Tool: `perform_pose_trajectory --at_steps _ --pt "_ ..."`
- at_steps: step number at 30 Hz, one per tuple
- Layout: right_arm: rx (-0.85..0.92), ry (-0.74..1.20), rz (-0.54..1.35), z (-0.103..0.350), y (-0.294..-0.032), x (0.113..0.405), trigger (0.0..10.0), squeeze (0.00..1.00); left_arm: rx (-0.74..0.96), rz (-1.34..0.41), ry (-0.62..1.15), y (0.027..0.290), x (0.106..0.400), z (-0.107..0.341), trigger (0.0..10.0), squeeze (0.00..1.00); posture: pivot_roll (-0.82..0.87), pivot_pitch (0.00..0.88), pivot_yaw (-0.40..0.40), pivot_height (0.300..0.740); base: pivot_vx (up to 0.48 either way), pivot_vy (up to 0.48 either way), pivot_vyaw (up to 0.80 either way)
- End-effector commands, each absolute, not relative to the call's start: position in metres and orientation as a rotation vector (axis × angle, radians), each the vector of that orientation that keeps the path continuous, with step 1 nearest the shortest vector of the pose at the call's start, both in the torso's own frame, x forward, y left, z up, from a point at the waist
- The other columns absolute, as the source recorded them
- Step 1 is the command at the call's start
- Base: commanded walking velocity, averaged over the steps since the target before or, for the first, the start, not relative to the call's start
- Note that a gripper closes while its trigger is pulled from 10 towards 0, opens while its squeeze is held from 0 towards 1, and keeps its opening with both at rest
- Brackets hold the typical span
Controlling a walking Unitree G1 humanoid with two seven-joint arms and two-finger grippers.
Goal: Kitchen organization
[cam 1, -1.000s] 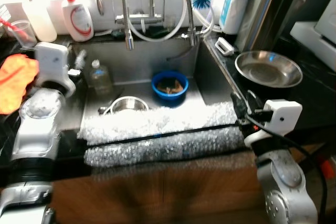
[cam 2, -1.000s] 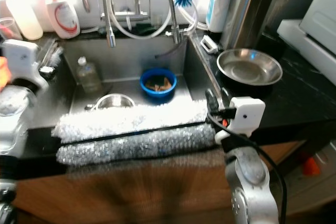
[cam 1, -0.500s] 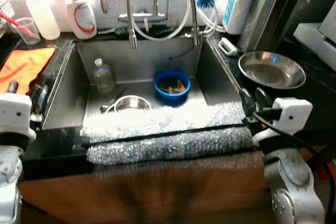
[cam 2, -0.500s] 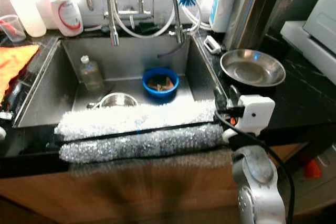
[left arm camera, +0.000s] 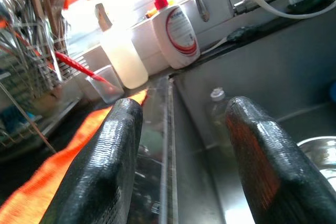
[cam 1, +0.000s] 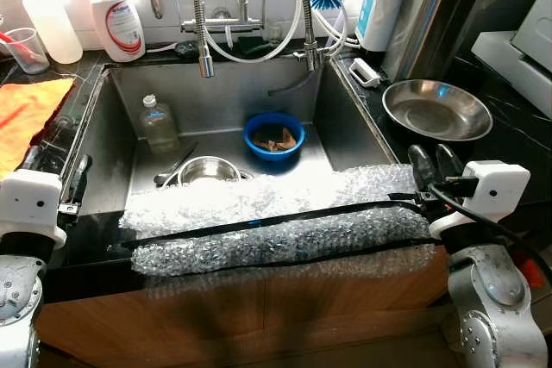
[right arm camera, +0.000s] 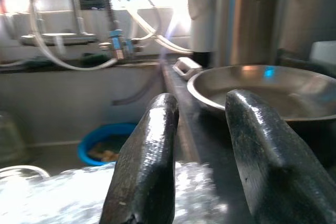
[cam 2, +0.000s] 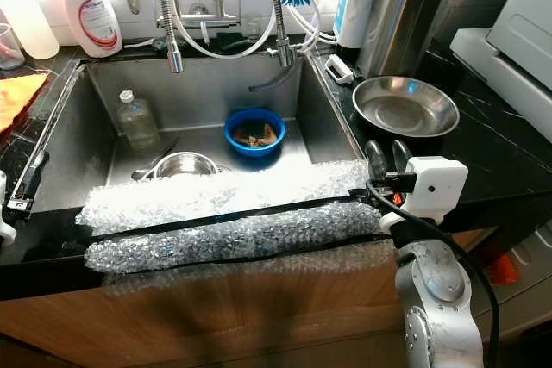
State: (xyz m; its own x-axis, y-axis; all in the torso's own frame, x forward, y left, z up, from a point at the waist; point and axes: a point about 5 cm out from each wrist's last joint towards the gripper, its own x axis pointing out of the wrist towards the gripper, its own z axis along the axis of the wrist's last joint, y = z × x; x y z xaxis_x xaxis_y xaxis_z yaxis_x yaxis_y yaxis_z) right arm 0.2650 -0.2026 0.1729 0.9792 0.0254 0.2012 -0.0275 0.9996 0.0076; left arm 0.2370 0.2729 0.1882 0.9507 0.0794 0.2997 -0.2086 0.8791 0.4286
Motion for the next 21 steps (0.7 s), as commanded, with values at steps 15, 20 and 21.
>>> perform_pose_trajectory --at_steps 15,20,21 --pt "0.235 -0.197 -0.34 0.205 -0.251 0.299 10.0 1.0 0.417 0.111 -0.31 0.242 0.253 0.187 10.0 0.0 0.03 0.0 -0.025 0.74 0.0 0.0 0.0" --pt "0.344 -0.019 -0.46 0.179 -0.26 0.319 10.0 0.0 0.415 0.102 -0.314 0.237 0.257 0.188 10.0 0.0 0.04 0.0 -0.029 0.74 0.0 0.0 0.0" --pt "0.343 0.005 -0.461 0.178 -0.26 0.322 10.0 0.0 0.417 0.103 -0.314 0.236 0.257 0.188 10.0 0.0 0.05 0.0 -0.029 0.74 0.0 0.0 0.0"
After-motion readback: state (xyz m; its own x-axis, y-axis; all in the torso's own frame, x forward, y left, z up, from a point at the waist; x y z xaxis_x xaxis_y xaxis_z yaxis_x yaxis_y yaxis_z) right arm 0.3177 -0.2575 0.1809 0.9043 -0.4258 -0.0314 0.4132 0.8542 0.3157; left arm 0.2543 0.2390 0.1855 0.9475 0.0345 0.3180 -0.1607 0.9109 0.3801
